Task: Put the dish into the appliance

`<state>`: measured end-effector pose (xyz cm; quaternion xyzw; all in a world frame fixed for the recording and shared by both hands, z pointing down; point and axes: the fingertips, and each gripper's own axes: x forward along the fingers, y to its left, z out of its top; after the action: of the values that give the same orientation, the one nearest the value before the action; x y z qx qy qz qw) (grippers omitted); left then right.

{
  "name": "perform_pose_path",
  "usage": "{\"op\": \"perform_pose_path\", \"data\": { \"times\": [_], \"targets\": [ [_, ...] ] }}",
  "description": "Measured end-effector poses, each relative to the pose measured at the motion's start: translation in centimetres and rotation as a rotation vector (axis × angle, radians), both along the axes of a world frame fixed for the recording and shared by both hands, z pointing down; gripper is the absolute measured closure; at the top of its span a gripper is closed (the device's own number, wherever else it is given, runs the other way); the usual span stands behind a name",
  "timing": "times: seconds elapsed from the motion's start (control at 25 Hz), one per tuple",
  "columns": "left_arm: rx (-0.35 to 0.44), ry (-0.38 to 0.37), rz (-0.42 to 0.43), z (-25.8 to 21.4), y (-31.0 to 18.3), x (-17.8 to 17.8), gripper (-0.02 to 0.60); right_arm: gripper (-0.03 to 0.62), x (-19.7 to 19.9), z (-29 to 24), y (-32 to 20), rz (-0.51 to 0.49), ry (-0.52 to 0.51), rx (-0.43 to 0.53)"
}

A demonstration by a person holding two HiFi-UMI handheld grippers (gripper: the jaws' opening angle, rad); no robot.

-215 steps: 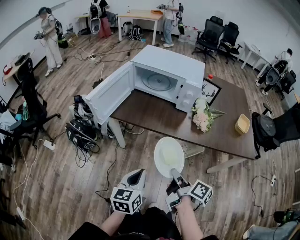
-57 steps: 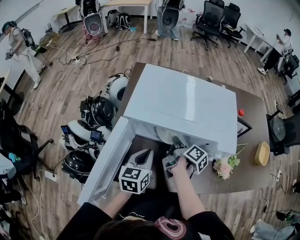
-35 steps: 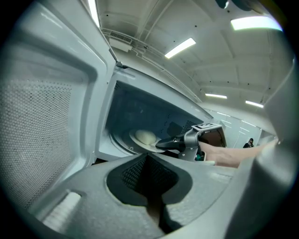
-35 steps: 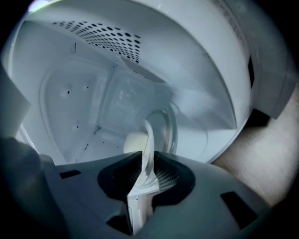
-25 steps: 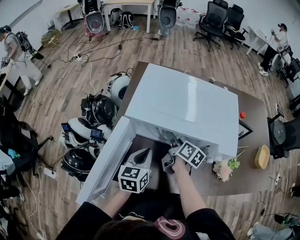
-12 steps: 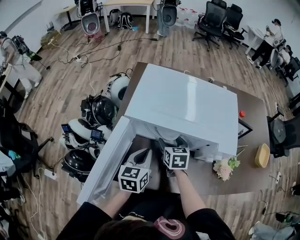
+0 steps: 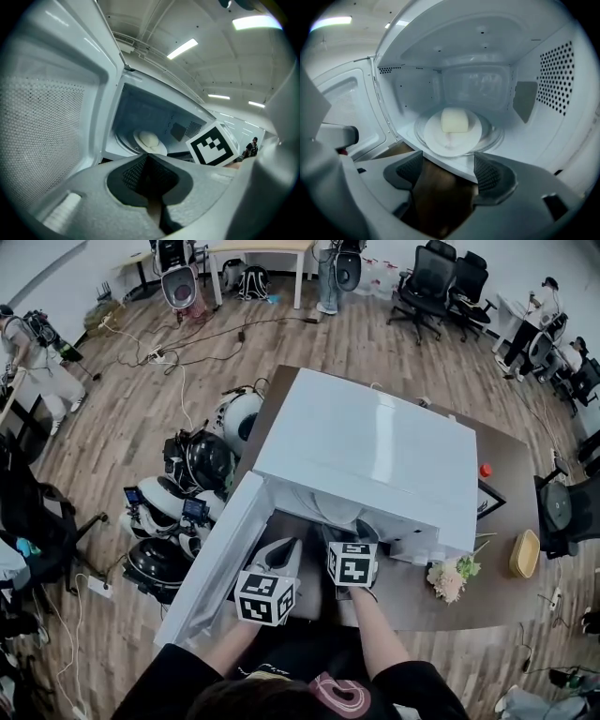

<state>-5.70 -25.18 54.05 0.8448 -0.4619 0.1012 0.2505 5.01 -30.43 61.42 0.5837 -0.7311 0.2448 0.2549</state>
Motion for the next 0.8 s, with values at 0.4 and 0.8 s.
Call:
{"op": "perform_pose_path", "data": {
  "times": [0.4, 0.8],
  "targets": [
    [-0.006, -0.001, 0.005, 0.2, 0.7, -0.1, 0.574, 0.243, 0.1, -2.7, 2.0, 0.01, -0.153, 0.08],
    [-0.006, 0.008, 0.075, 0.6, 1.9, 1.6, 0.574, 0.413, 1.0, -4.9, 5.8, 0.005, -0.136, 0.187]
  ]
}}
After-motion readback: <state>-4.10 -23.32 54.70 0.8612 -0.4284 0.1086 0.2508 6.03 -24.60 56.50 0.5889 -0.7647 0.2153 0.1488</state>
